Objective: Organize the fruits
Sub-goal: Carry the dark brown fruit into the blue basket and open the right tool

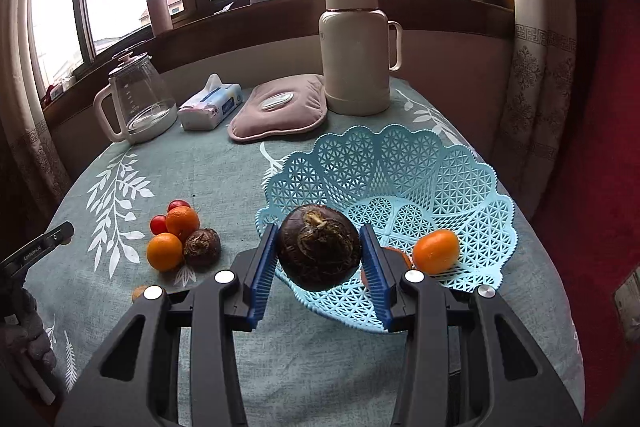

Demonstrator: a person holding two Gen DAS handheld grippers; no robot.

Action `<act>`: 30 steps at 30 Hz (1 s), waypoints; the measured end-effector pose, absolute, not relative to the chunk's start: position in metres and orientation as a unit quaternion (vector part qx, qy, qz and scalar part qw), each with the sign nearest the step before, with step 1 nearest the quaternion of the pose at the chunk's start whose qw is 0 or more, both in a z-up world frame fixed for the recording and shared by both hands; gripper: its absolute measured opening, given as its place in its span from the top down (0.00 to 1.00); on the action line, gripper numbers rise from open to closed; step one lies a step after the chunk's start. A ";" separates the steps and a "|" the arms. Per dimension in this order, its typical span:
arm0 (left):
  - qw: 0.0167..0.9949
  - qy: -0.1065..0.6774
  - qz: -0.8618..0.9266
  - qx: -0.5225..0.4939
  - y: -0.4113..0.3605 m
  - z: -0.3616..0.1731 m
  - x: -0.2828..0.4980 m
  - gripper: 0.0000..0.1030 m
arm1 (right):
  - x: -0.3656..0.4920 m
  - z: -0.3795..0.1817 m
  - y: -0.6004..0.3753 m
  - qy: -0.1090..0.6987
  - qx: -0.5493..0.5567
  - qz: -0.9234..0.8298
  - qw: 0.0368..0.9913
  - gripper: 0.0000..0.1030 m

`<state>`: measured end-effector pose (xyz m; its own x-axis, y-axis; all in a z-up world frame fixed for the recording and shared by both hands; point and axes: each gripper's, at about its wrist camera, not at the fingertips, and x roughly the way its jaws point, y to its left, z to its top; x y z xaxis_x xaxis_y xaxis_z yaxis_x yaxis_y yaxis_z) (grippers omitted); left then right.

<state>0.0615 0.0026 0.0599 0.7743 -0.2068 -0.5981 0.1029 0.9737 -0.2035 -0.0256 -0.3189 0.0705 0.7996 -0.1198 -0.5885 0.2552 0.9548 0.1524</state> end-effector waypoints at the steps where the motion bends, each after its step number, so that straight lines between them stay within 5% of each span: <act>1: 0.938 0.326 -0.084 -0.079 0.002 0.060 0.061 0.72 | -0.026 0.070 -0.323 0.301 0.116 -0.103 0.941 0.59; 24: 0.936 0.332 -0.099 -0.056 -0.017 0.054 0.056 0.72 | -0.042 0.054 -0.381 0.301 0.197 -0.145 0.922 0.59; 30: 0.936 0.332 -0.102 -0.051 -0.021 0.054 0.055 0.72 | -0.050 0.059 -0.392 0.287 0.214 -0.161 0.920 0.46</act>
